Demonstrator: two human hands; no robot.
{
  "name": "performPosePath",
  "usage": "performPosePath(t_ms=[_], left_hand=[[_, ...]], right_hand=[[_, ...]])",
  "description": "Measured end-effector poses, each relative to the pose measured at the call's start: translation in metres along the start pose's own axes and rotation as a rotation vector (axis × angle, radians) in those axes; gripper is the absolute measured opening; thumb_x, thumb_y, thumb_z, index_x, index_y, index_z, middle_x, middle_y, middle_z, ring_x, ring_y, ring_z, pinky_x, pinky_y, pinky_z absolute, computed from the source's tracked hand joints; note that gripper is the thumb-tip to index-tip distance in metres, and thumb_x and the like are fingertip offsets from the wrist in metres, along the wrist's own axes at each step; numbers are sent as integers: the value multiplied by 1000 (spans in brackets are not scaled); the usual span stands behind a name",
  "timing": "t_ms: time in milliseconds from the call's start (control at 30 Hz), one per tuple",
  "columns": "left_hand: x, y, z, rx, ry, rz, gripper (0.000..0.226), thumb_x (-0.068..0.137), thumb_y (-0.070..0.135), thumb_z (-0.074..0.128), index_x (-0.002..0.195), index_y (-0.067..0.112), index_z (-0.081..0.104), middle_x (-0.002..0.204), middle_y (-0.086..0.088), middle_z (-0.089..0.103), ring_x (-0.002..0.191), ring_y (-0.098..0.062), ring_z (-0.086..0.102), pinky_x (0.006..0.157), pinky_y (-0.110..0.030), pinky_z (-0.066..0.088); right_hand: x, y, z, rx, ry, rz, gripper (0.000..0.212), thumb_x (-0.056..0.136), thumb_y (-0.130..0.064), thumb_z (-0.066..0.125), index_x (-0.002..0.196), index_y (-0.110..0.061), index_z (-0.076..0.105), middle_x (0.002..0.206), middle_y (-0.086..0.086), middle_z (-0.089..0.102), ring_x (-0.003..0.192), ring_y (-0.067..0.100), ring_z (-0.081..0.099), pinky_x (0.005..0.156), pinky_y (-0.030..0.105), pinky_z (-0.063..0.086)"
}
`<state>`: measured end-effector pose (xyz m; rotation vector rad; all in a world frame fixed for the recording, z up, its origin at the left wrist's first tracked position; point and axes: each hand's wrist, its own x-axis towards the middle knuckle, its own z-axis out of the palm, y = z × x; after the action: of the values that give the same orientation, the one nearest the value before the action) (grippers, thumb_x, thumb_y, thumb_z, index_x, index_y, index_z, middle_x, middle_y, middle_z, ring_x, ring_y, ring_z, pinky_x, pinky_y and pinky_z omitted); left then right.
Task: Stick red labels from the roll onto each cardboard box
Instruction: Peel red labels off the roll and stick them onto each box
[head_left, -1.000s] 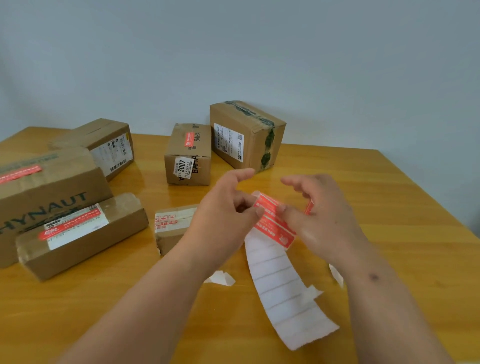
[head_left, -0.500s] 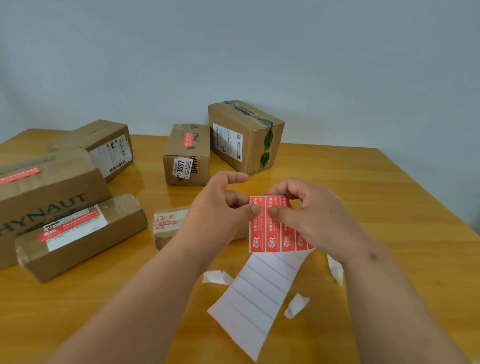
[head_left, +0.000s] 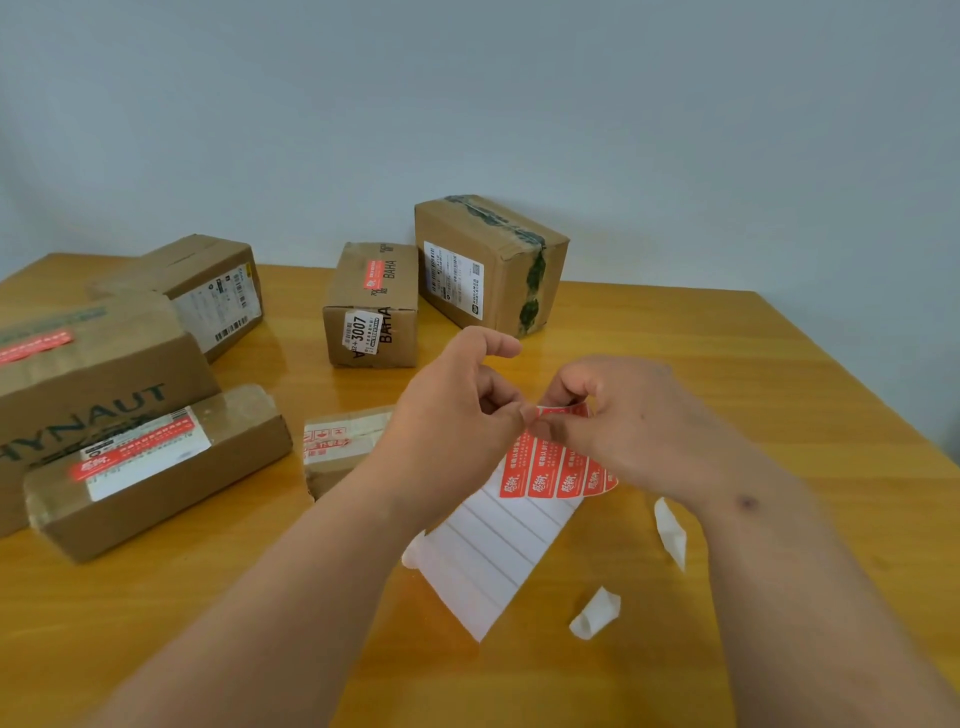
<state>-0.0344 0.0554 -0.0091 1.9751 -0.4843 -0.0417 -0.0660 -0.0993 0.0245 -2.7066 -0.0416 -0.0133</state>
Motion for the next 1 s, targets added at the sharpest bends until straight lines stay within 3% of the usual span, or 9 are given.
performPosePath(t_ms=[300, 533, 767, 1000], left_hand=[[-3, 1, 0, 5, -25, 21, 34, 90, 21, 67, 117, 31, 47, 77, 8, 71, 73, 0, 66, 59, -9, 51], [-5, 2, 0, -180, -45, -91, 29, 90, 20, 66, 112, 29, 49, 80, 3, 74, 79, -11, 72, 71, -27, 59], [-7, 1, 0, -254, -81, -145, 27, 91, 19, 66, 109, 28, 49, 80, 2, 74, 78, -10, 73, 68, -23, 57], [-8, -2, 0, -302, -87, -201, 26, 89, 17, 67, 108, 25, 50, 75, 2, 73, 76, -13, 73, 66, -25, 55]], right_hand=[[-4, -1, -3, -95, -15, -65, 21, 92, -42, 58, 72, -36, 56, 80, -16, 63, 79, 4, 57, 79, 24, 35], [-6, 3, 2, -57, 58, -125, 28, 89, -41, 63, 63, -35, 54, 71, -18, 59, 69, -3, 54, 77, 24, 32], [-5, 9, 7, -14, 91, -161, 23, 86, -41, 66, 66, -29, 62, 69, -17, 60, 68, 0, 56, 74, 26, 34], [-5, 12, 10, 2, 83, -159, 20, 84, -41, 67, 69, -28, 64, 72, -14, 62, 68, -2, 58, 59, 11, 31]])
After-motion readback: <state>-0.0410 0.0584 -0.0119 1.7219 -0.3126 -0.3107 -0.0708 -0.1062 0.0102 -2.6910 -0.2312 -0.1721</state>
